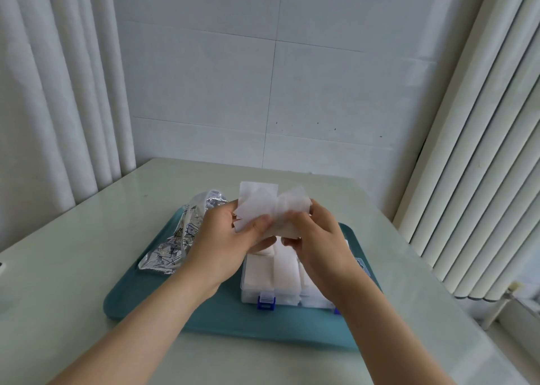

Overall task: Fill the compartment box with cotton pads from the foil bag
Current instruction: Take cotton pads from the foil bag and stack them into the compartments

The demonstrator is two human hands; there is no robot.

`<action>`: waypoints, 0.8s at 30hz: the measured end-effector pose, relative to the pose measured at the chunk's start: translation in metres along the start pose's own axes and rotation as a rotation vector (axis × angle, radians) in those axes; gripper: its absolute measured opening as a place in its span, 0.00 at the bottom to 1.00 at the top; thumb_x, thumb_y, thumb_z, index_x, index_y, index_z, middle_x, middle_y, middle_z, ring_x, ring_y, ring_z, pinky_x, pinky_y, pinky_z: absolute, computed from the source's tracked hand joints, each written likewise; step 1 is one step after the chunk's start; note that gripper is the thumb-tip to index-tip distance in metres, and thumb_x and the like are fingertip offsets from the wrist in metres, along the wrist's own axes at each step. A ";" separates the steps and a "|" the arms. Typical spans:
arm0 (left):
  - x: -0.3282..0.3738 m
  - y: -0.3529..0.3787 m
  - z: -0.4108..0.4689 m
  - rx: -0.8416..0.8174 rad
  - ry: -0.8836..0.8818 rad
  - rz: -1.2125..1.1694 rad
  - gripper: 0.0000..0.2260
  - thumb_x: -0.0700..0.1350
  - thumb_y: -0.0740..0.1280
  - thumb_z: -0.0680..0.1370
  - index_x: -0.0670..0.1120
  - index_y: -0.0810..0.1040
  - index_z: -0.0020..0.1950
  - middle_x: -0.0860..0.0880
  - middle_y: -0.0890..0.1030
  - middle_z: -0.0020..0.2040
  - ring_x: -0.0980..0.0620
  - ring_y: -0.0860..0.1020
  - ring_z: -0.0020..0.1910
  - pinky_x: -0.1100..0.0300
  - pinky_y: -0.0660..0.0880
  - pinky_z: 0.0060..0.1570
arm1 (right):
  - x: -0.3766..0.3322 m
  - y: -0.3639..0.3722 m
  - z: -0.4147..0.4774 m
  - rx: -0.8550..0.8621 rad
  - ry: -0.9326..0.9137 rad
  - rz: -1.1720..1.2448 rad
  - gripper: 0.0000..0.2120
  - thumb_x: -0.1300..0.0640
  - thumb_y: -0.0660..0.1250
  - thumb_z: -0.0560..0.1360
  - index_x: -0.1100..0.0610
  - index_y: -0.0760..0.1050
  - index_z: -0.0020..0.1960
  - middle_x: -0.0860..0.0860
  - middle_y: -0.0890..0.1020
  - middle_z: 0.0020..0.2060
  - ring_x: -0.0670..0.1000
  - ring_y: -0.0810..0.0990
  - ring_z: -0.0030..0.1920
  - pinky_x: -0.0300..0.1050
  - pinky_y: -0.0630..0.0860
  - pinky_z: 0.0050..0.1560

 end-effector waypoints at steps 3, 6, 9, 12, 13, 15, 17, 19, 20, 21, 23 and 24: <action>0.001 -0.004 0.000 0.035 -0.003 -0.044 0.10 0.39 0.71 0.83 0.42 0.83 0.63 0.44 0.88 0.56 0.45 0.87 0.56 0.50 0.85 0.52 | -0.006 -0.006 -0.001 0.042 -0.050 0.003 0.09 0.63 0.64 0.84 0.57 0.82 0.58 0.50 0.88 0.48 0.48 0.86 0.48 0.43 0.80 0.49; 0.002 -0.008 0.000 0.081 -0.002 -0.072 0.09 0.39 0.70 0.83 0.42 0.83 0.62 0.43 0.87 0.56 0.46 0.87 0.56 0.51 0.86 0.50 | -0.007 -0.013 0.000 0.077 -0.073 0.007 0.09 0.61 0.66 0.84 0.55 0.84 0.59 0.52 0.89 0.51 0.54 0.87 0.54 0.49 0.83 0.55; 0.002 -0.012 0.000 0.123 -0.007 -0.078 0.07 0.39 0.70 0.83 0.41 0.83 0.60 0.44 0.87 0.56 0.45 0.88 0.53 0.50 0.86 0.50 | -0.005 -0.019 0.000 0.122 -0.075 -0.006 0.08 0.58 0.69 0.83 0.55 0.84 0.60 0.53 0.89 0.50 0.60 0.86 0.53 0.55 0.81 0.56; 0.003 -0.016 -0.001 0.179 -0.020 -0.104 0.06 0.37 0.68 0.83 0.42 0.82 0.59 0.46 0.88 0.53 0.44 0.89 0.50 0.51 0.86 0.49 | -0.006 -0.028 -0.001 0.225 -0.065 0.059 0.07 0.58 0.71 0.82 0.56 0.83 0.59 0.52 0.89 0.45 0.49 0.86 0.42 0.40 0.79 0.43; 0.003 -0.017 0.000 0.189 -0.024 -0.107 0.07 0.36 0.67 0.83 0.42 0.82 0.59 0.46 0.88 0.53 0.44 0.89 0.49 0.51 0.86 0.49 | -0.005 -0.030 -0.002 0.257 -0.057 0.081 0.06 0.58 0.72 0.81 0.56 0.83 0.58 0.51 0.89 0.44 0.47 0.85 0.40 0.38 0.78 0.41; 0.003 -0.016 0.001 0.182 -0.039 -0.114 0.08 0.36 0.65 0.84 0.41 0.83 0.59 0.46 0.88 0.52 0.44 0.89 0.49 0.50 0.86 0.49 | -0.002 -0.030 -0.002 0.274 -0.035 0.129 0.06 0.57 0.74 0.80 0.56 0.83 0.56 0.53 0.89 0.44 0.49 0.85 0.43 0.44 0.80 0.47; 0.002 -0.012 0.001 0.149 -0.053 -0.108 0.08 0.37 0.64 0.85 0.38 0.83 0.58 0.46 0.88 0.51 0.45 0.88 0.50 0.50 0.86 0.49 | 0.000 -0.024 -0.003 0.243 -0.026 0.180 0.07 0.57 0.75 0.78 0.57 0.84 0.55 0.56 0.89 0.45 0.54 0.85 0.44 0.50 0.79 0.51; 0.001 -0.008 0.001 0.114 -0.056 -0.091 0.10 0.39 0.62 0.86 0.38 0.83 0.57 0.45 0.88 0.52 0.46 0.88 0.51 0.51 0.86 0.50 | 0.001 -0.015 -0.005 0.202 -0.025 0.212 0.08 0.58 0.76 0.77 0.59 0.83 0.55 0.57 0.89 0.45 0.53 0.85 0.44 0.48 0.79 0.49; 0.000 -0.005 0.000 0.089 -0.056 -0.088 0.11 0.40 0.61 0.87 0.40 0.83 0.59 0.45 0.88 0.54 0.47 0.88 0.53 0.51 0.86 0.51 | 0.001 -0.011 -0.006 0.183 -0.025 0.221 0.08 0.59 0.76 0.77 0.59 0.83 0.55 0.57 0.88 0.45 0.53 0.85 0.43 0.47 0.79 0.47; 0.000 -0.002 0.000 0.062 -0.056 -0.093 0.12 0.41 0.60 0.88 0.41 0.83 0.62 0.45 0.88 0.56 0.47 0.87 0.55 0.50 0.85 0.53 | 0.000 -0.007 -0.007 0.171 -0.026 0.228 0.09 0.60 0.76 0.76 0.60 0.83 0.55 0.58 0.88 0.45 0.53 0.86 0.44 0.45 0.81 0.46; 0.000 0.003 -0.001 0.014 -0.057 -0.131 0.14 0.43 0.58 0.89 0.43 0.82 0.65 0.45 0.87 0.58 0.46 0.86 0.58 0.47 0.84 0.58 | 0.000 -0.003 -0.010 0.181 -0.029 0.224 0.11 0.61 0.78 0.75 0.63 0.82 0.55 0.58 0.89 0.45 0.52 0.87 0.43 0.41 0.81 0.44; 0.001 0.005 -0.001 -0.004 -0.063 -0.162 0.14 0.45 0.57 0.89 0.44 0.81 0.66 0.45 0.87 0.58 0.45 0.86 0.59 0.47 0.83 0.59 | 0.000 -0.004 -0.010 0.204 -0.030 0.206 0.12 0.61 0.78 0.75 0.63 0.82 0.55 0.57 0.89 0.44 0.51 0.87 0.42 0.39 0.81 0.42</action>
Point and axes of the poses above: each hand's wrist, its own z-axis towards the middle knuckle, its own y-axis out of the palm, x = y × z, the point moved 8 cm from there along z, towards the middle knuckle
